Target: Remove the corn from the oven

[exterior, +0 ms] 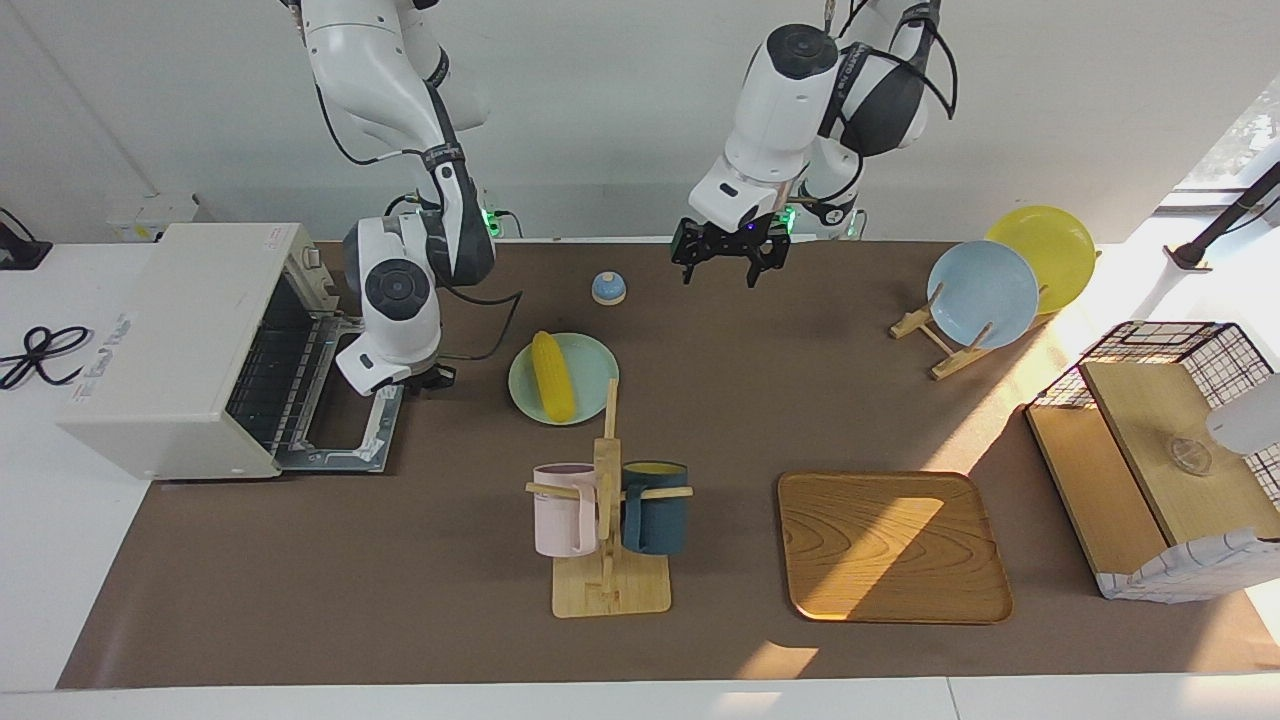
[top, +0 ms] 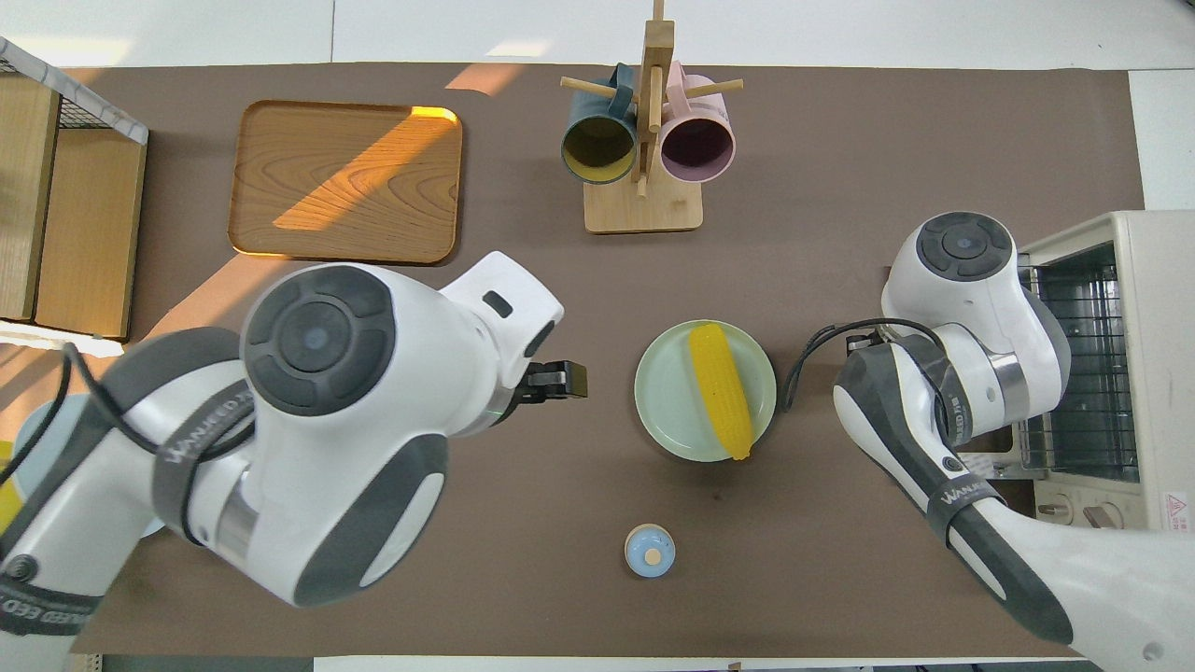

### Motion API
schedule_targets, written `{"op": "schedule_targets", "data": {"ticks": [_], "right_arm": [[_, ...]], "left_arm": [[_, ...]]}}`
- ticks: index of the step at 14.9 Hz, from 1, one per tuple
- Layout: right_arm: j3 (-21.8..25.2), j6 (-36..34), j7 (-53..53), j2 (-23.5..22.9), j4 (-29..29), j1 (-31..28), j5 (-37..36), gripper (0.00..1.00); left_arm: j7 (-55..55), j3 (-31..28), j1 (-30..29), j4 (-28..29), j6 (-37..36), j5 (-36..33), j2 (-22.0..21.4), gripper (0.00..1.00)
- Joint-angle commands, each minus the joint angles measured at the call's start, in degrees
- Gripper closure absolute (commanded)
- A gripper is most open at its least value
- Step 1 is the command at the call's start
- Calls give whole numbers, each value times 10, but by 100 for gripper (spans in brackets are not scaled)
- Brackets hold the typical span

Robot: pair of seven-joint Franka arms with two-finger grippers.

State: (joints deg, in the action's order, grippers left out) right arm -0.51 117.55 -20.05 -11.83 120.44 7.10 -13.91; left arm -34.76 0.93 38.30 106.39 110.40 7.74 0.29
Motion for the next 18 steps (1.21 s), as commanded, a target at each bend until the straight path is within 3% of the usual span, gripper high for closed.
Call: {"op": "schedule_targets", "data": {"ticks": [1, 5, 7, 11, 13, 18], "right_arm": [[-9, 44, 31, 18, 35, -30, -14, 100], [-8, 35, 65, 18, 31, -37, -50, 100], [-11, -23, 68, 16, -3, -31, -82, 100], [-12, -150, 173, 21, -105, -39, -82, 100], [-7, -192, 229, 40, -133, -52, -80, 100], [-8, -213, 320, 89, -133, -108, -74, 100]], "left_arm": [[-49, -10, 48, 5, 54, 10, 35, 0], [-83, -10, 85, 4, 115, 11, 66, 0], [-97, -10, 103, 3, 152, 11, 88, 0], [-119, -11, 143, -4, 218, 11, 138, 0], [-127, -12, 161, -33, 233, 11, 181, 0], [-139, -14, 177, -114, 255, 1, 268, 0]]}}
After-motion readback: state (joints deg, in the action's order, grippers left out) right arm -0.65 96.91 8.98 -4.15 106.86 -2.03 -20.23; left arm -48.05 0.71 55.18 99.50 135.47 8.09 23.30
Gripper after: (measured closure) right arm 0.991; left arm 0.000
